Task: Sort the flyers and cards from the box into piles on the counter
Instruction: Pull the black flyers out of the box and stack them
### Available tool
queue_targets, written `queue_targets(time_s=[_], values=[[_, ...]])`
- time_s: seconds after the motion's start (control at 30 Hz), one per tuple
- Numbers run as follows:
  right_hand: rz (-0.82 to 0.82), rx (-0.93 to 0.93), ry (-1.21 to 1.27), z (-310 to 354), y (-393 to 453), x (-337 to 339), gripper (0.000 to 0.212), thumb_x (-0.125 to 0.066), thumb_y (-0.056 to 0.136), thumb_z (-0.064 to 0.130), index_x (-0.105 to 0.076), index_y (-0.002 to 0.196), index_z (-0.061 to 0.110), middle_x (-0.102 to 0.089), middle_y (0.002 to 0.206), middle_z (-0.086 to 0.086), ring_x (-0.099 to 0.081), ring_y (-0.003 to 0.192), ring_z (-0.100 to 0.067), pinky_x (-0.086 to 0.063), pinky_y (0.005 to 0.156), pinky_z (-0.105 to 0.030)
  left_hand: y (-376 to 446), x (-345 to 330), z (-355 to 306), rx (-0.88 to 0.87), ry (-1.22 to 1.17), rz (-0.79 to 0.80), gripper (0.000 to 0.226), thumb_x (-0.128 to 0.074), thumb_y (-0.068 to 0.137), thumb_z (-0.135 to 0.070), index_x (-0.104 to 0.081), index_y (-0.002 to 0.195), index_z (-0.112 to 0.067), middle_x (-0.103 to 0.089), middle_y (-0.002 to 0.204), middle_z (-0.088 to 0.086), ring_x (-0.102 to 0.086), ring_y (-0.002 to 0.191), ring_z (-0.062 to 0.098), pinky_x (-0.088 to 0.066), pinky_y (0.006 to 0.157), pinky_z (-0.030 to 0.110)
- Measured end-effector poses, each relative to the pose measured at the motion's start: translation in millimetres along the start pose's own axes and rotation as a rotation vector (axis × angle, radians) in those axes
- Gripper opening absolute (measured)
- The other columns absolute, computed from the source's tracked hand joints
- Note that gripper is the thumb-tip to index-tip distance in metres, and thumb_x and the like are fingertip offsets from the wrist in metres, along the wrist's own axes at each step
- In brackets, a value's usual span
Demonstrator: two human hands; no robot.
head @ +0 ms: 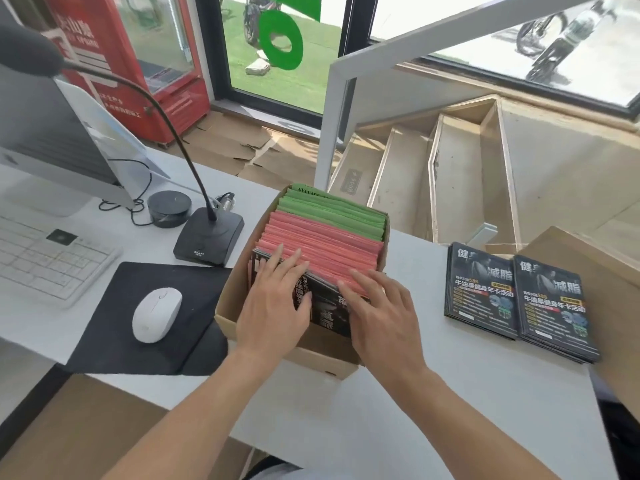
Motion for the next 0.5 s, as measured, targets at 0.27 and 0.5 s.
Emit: queue_targets(time_s=[0.27, 0.5], values=[[-0.045, 0.081, 0.058, 7.5, -8.6, 5.4, 0.038, -0.074, 0.087, 0.014, -0.071, 0.122, 0.027, -0.070, 0.105, 0.010, -0.060, 0.092, -0.018, -0.041, 0.080, -0.033, -2.1, 4.1, 1.4, 0.040, -0.022, -0.026, 0.037, -0.075, 0.088, -0.017, -0.066, 0.123, -0.022, -0.059, 0.138, -0.010, -0.029, 0.147, 0.006, -0.024, 0.110, 0.019], [-0.052, 0.087, 0.012, 10.0, -10.1, 5.1, 0.040, -0.078, 0.082, 0.014, -0.072, 0.119, 0.028, -0.070, 0.113, 0.007, -0.061, 0.098, -0.022, -0.043, 0.083, -0.035, -1.4, 5.2, 5.1, 0.015, -0.074, -0.041, 0.035, -0.077, 0.085, -0.009, -0.071, 0.119, -0.017, -0.065, 0.132, -0.008, -0.037, 0.144, 0.008, -0.018, 0.116, 0.017]])
Point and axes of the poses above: each hand's wrist, its own y-axis towards the middle knuckle, its own x-axis out of the back of the hand, z = x × y, the point moved 6 cm from there along y, towards the middle knuckle
